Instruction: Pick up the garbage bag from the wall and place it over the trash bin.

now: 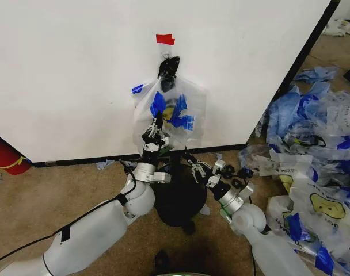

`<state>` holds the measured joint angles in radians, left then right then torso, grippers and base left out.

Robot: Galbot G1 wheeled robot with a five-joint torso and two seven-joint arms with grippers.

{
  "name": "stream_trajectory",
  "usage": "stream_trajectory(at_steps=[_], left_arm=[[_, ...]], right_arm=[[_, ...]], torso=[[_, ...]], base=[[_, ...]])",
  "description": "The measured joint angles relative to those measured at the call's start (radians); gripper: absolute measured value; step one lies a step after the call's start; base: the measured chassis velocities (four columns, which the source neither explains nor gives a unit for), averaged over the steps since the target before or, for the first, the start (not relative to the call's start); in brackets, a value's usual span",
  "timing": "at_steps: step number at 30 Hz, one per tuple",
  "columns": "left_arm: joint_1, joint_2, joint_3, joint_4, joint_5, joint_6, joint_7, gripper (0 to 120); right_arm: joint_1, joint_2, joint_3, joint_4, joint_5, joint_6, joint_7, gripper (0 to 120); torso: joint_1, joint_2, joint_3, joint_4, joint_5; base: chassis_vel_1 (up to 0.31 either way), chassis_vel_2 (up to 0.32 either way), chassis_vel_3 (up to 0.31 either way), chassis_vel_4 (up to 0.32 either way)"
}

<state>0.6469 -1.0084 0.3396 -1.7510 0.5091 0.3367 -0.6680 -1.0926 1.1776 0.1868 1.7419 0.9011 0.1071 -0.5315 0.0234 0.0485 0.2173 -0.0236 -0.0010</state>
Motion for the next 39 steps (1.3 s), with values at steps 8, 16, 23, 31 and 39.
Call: stream_trajectory(at_steps=[8,16,23,31,39], left_arm=[[-0.005,-0.002,0.002,0.008,0.002,0.000,0.000,54],[-0.004,-0.013,-0.006,0.030,0.025,0.000,-0.006,84],[-0.004,-0.036,-0.025,0.045,0.041,0.001,-0.012,100],[-0.007,-0.050,-0.055,0.050,0.057,-0.015,-0.007,92],[-0.006,-0.053,-0.095,0.054,0.061,-0.031,0.014,61]], right_arm=[[0.000,0.000,0.001,-0.001,0.006,0.001,-0.004,0],[-0.007,0.000,0.004,0.004,0.011,0.003,-0.009,0],[-0.013,-0.005,0.005,0.009,0.016,0.004,-0.014,0],[-0.015,-0.008,0.005,0.013,0.025,0.005,-0.018,0],[-0.018,-0.008,0.005,0.019,0.033,0.008,-0.019,0]], torso=[[0.000,0.000,0.000,0.0000,0.0000],[0.000,0.000,0.000,0.0000,0.0000],[0.000,0.000,0.000,0.0000,0.0000],[0.000,0.000,0.000,0.0000,0.0000],[0.000,0.000,0.000,0.0000,0.0000]], base=[[0.000,0.000,0.000,0.000],[0.000,0.000,0.000,0.000],[0.000,0.000,0.000,0.000],[0.000,0.000,0.000,0.000],[0.000,0.000,0.000,0.000]])
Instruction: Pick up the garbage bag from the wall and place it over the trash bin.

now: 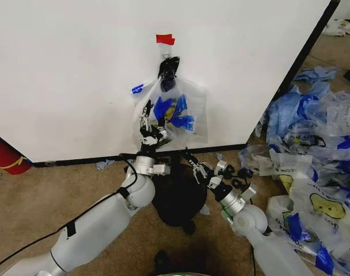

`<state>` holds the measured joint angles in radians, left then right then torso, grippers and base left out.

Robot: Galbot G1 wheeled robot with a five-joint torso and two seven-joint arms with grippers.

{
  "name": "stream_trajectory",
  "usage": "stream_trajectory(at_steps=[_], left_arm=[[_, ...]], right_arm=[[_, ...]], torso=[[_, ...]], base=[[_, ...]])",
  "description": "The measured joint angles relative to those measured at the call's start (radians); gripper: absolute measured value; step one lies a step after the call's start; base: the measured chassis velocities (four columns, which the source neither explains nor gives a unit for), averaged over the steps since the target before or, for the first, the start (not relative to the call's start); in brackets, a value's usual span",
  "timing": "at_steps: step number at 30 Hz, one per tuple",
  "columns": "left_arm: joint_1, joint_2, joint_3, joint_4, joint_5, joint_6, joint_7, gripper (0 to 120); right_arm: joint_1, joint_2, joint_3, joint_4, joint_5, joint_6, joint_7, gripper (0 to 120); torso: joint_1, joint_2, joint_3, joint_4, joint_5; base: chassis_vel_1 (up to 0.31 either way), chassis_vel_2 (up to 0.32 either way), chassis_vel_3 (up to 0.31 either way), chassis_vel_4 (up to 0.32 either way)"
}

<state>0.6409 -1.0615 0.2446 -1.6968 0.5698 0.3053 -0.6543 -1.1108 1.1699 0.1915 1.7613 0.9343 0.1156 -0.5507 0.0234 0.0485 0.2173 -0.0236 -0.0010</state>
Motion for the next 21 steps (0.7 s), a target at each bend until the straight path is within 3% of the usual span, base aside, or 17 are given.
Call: stream_trajectory(at_steps=[10,16,21], left_arm=[[0.015,0.012,-0.008,-0.012,-0.003,-0.022,0.009,29],[0.017,0.015,-0.009,-0.013,-0.004,-0.033,0.014,3],[0.017,0.015,-0.010,-0.011,-0.004,-0.044,0.018,0]], right_arm=[[-0.002,0.002,0.000,0.007,0.001,0.003,0.006,0],[-0.001,0.004,-0.001,0.007,0.001,0.005,0.007,0],[-0.001,0.005,-0.001,0.006,0.001,0.007,0.007,0]], torso=[[0.000,0.000,0.000,0.0000,0.0000],[0.000,0.000,0.000,0.0000,0.0000],[0.000,0.000,0.000,0.0000,0.0000]], base=[[0.000,0.000,0.000,0.000],[0.000,0.000,0.000,0.000],[0.000,0.000,0.000,0.000]])
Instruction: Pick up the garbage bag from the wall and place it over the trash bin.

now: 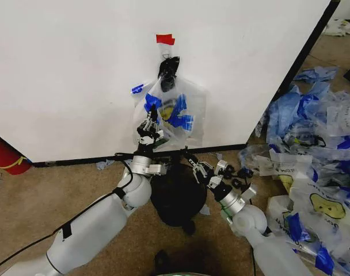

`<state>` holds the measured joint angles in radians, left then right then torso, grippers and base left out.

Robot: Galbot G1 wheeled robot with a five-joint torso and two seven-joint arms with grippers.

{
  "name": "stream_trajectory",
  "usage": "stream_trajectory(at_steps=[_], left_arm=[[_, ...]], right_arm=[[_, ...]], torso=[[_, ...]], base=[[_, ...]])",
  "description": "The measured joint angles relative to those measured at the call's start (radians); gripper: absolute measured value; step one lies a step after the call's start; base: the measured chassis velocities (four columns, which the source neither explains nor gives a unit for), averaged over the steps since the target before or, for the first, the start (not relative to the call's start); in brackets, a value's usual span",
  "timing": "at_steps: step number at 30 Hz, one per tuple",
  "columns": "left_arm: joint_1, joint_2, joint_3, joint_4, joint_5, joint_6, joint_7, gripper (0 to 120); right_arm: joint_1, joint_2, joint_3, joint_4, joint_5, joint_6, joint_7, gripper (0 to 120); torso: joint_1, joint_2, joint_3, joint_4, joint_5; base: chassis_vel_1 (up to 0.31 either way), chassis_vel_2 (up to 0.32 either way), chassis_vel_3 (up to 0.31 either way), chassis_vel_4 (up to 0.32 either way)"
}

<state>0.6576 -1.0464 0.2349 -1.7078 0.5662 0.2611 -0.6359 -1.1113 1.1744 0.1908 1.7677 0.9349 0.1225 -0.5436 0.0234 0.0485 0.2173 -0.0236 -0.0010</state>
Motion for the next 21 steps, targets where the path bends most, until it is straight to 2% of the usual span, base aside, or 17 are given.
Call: stream_trajectory(at_steps=[18,20,21], left_arm=[[-0.004,-0.019,-0.002,0.008,0.000,-0.052,0.018,0],[-0.005,-0.021,-0.001,0.011,-0.001,-0.055,0.018,0],[-0.005,-0.021,-0.001,0.011,-0.001,-0.055,0.018,0]], right_arm=[[0.010,-0.003,0.006,-0.009,-0.007,0.006,0.024,0],[0.009,-0.005,0.008,-0.010,-0.012,0.009,0.025,8],[0.009,-0.005,0.008,-0.010,-0.012,0.009,0.025,8]], torso=[[0.000,0.000,0.000,0.0000,0.0000],[0.000,0.000,0.000,0.0000,0.0001],[0.000,0.000,0.000,0.0000,0.0001]], base=[[0.000,0.000,0.000,0.000],[0.000,0.000,0.000,0.000],[0.000,0.000,0.000,0.000]])
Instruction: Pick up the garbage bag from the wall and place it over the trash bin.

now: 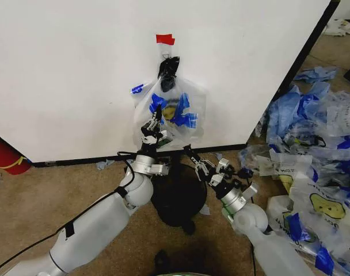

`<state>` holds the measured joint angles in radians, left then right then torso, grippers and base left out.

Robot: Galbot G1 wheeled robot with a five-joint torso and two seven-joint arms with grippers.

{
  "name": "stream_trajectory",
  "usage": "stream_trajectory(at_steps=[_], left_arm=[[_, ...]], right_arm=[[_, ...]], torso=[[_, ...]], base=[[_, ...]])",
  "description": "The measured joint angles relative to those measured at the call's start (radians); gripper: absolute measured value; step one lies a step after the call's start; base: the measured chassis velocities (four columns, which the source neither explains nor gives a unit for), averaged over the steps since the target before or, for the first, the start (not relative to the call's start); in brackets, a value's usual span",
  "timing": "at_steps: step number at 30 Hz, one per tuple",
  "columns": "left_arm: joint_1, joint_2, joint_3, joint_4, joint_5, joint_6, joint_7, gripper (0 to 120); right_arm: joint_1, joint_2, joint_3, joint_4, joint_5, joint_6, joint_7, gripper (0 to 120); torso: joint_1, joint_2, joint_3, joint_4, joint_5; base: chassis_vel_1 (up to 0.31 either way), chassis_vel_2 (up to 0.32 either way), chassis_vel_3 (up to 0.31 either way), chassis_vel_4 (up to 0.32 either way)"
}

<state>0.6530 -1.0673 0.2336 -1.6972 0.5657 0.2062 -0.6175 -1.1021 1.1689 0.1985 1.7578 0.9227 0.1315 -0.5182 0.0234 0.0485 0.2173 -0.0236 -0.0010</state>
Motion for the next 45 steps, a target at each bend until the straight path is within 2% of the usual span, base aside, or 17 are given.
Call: stream_trajectory(at_steps=[4,9,12,13,14,16,17,23,24,26,30,37,45], left_arm=[[-0.001,0.001,0.000,0.000,-0.001,-0.003,0.001,0],[0.002,0.004,-0.007,0.000,-0.002,-0.006,0.001,0],[0.007,0.004,-0.010,0.000,-0.003,-0.008,0.001,0],[0.007,0.004,-0.010,0.000,-0.002,-0.008,0.001,0],[0.010,0.003,-0.014,0.000,-0.002,-0.010,0.001,0],[0.011,0.003,-0.015,0.000,-0.003,-0.010,0.001,0],[0.014,0.004,-0.017,0.000,-0.002,-0.011,0.001,0],[0.021,0.006,-0.027,-0.002,-0.002,-0.016,0.001,0],[0.021,0.006,-0.027,-0.002,-0.002,-0.016,0.001,0],[0.024,0.005,-0.029,-0.004,-0.002,-0.017,0.001,0],[0.030,0.004,-0.033,-0.007,-0.002,-0.019,0.001,0],[0.032,0.002,-0.039,-0.006,-0.002,-0.023,0.000,0],[0.035,-0.008,-0.038,0.001,-0.002,-0.026,0.000,0]], right_arm=[[0.000,-0.002,0.004,-0.003,-0.030,0.008,0.007,25],[-0.018,-0.010,0.012,0.015,-0.207,0.030,0.088,41],[-0.034,-0.016,0.028,0.066,-0.330,0.029,0.168,53],[-0.035,-0.017,0.030,0.070,-0.339,0.029,0.173,53],[-0.045,-0.022,0.042,0.104,-0.411,0.026,0.210,62],[-0.049,-0.024,0.047,0.117,-0.433,0.026,0.220,65],[-0.059,-0.030,0.053,0.142,-0.463,0.026,0.233,71],[-0.100,-0.058,0.078,0.253,-0.612,0.013,0.342,94],[-0.100,-0.058,0.078,0.253,-0.612,0.013,0.342,94],[-0.104,-0.063,0.084,0.275,-0.689,0.001,0.393,99],[-0.076,-0.066,0.090,0.279,-0.850,-0.011,0.481,100],[0.026,-0.075,0.061,0.230,-0.912,-0.047,0.509,100],[0.135,-0.084,-0.025,0.137,-0.968,-0.049,0.501,100]], torso=[[0.000,0.000,0.000,0.0000,0.0000],[0.000,0.000,0.000,0.0000,0.0000],[0.000,0.000,0.000,0.0000,-0.0001],[0.000,0.000,0.000,0.0000,-0.0001],[0.000,0.000,0.000,0.0000,-0.0002],[0.000,0.000,0.000,0.0000,-0.0002],[0.000,0.000,0.000,0.0000,-0.0001],[0.000,0.000,0.000,0.0000,0.0000],[0.000,0.000,0.000,0.0000,0.0000],[0.000,0.000,0.000,0.0000,0.0000],[0.000,0.000,0.000,-0.0002,0.0001],[0.000,0.000,0.000,0.0001,0.0000],[0.000,0.000,0.000,0.0000,-0.0001]], base=[[0.000,0.000,0.000,0.000],[0.000,0.000,0.000,0.000],[0.000,0.000,0.000,0.000],[0.000,0.000,0.000,0.000],[0.000,0.000,0.000,0.000],[0.000,0.000,0.000,0.000],[0.000,0.000,0.000,0.000],[0.000,0.000,0.000,0.000],[0.000,0.000,0.000,0.000],[0.000,0.000,0.000,0.000],[0.000,0.000,0.000,0.000],[0.000,0.000,0.000,0.000],[0.000,0.000,0.000,0.000]])
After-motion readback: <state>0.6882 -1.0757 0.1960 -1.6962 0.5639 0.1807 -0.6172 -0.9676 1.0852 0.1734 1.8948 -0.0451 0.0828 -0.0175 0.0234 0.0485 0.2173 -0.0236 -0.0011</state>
